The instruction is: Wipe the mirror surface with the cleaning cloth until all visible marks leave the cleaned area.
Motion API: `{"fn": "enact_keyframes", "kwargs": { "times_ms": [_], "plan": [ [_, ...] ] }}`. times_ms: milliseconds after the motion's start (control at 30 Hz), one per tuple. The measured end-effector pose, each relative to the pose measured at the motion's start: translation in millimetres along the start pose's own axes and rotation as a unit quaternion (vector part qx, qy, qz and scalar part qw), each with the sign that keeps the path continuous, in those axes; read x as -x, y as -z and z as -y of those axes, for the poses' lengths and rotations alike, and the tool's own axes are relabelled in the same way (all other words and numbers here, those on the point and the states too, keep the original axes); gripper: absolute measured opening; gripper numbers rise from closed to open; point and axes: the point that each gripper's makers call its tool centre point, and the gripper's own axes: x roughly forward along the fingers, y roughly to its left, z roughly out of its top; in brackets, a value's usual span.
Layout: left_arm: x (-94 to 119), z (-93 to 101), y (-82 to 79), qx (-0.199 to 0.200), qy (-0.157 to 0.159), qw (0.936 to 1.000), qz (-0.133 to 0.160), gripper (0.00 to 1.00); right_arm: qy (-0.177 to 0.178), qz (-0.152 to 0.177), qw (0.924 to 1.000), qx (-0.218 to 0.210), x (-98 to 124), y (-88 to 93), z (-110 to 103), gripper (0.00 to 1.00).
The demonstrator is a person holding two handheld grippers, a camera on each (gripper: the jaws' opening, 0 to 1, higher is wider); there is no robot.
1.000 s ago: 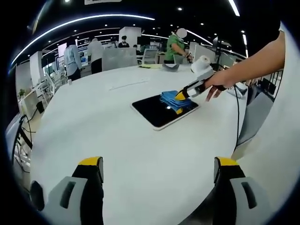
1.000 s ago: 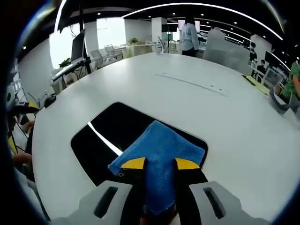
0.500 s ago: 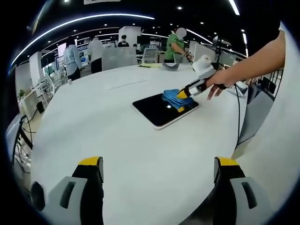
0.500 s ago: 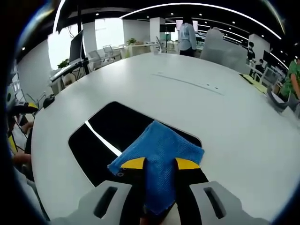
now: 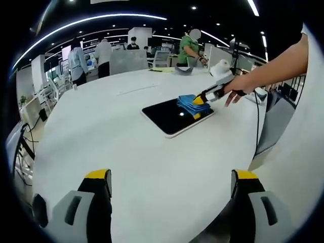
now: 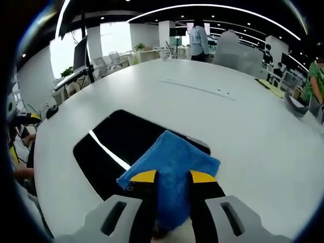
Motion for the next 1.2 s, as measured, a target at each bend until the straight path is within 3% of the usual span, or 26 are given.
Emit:
{"fn": "enact_keyframes", "kwargs": {
  "times_ms": [1200],
  "plan": [
    [-9.3,7.5,-5.1,0.002,0.006,1.0,0.002,0.99,0.005,0.035,0.9993,-0.005,14.9,13.2,-9.0,0.2]
  ]
}}
